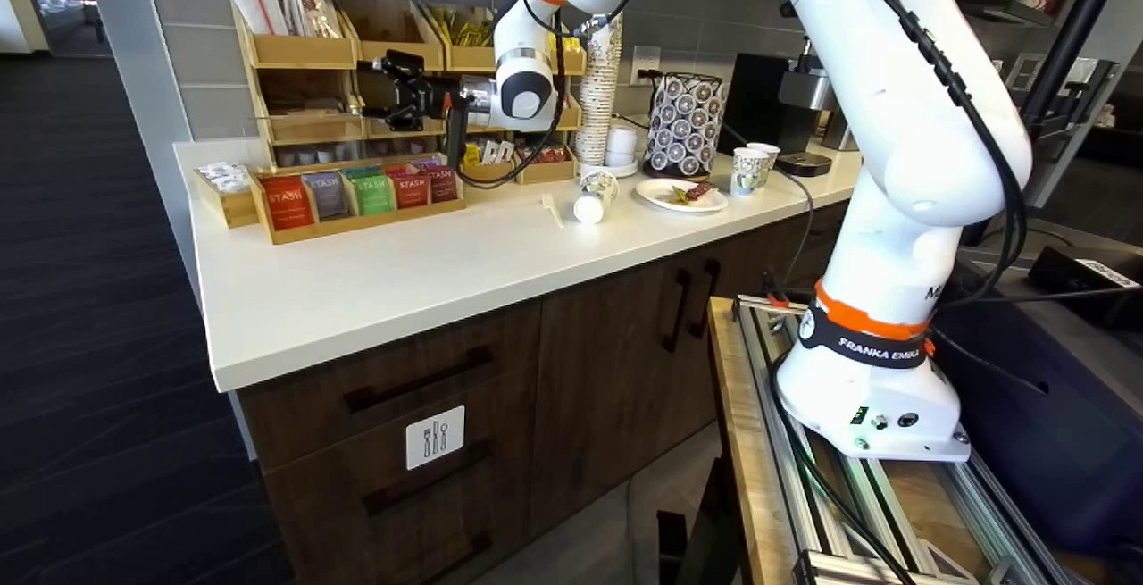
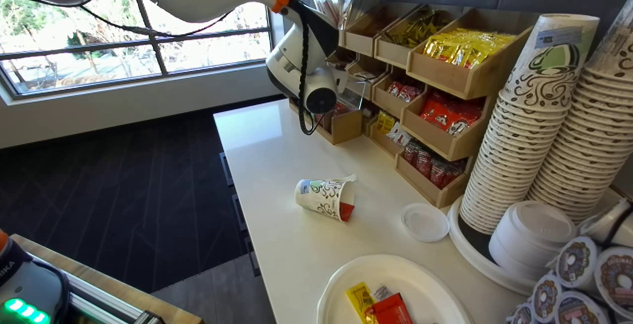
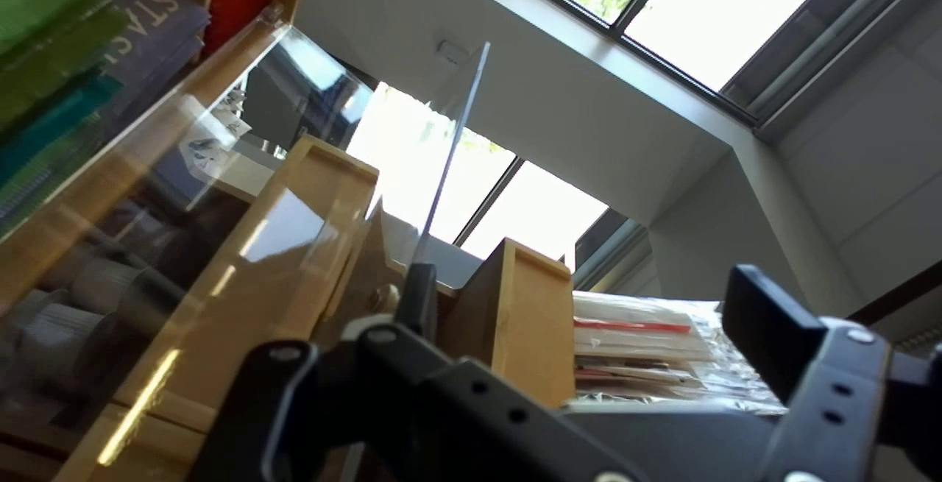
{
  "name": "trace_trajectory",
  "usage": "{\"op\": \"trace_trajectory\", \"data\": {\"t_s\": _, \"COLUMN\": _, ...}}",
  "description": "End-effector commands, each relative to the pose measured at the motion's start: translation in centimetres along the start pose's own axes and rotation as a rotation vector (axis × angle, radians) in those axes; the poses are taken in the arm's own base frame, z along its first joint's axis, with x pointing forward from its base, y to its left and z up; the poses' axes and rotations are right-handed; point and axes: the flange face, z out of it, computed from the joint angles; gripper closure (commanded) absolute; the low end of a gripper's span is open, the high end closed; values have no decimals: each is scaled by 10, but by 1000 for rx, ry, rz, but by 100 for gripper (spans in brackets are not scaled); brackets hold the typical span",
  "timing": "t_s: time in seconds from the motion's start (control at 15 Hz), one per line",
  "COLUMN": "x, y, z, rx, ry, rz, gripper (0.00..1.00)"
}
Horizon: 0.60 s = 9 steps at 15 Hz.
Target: Open then close the lid of the rack
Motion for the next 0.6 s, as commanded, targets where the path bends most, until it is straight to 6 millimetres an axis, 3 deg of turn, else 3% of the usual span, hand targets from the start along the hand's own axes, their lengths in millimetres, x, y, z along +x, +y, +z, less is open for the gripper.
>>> {"op": "trace_trajectory", "data": {"t_s": 0.0, "x": -6, "y": -4, "z": -13, "rx": -54, "ry": -32, "rz": 70, "gripper": 0}}
{"op": "trace_trajectory", "data": {"t_s": 0.53, "x": -13, "y": -6, "z": -16, "rx": -62, "ry": -99, "rz": 141, "gripper": 0}}
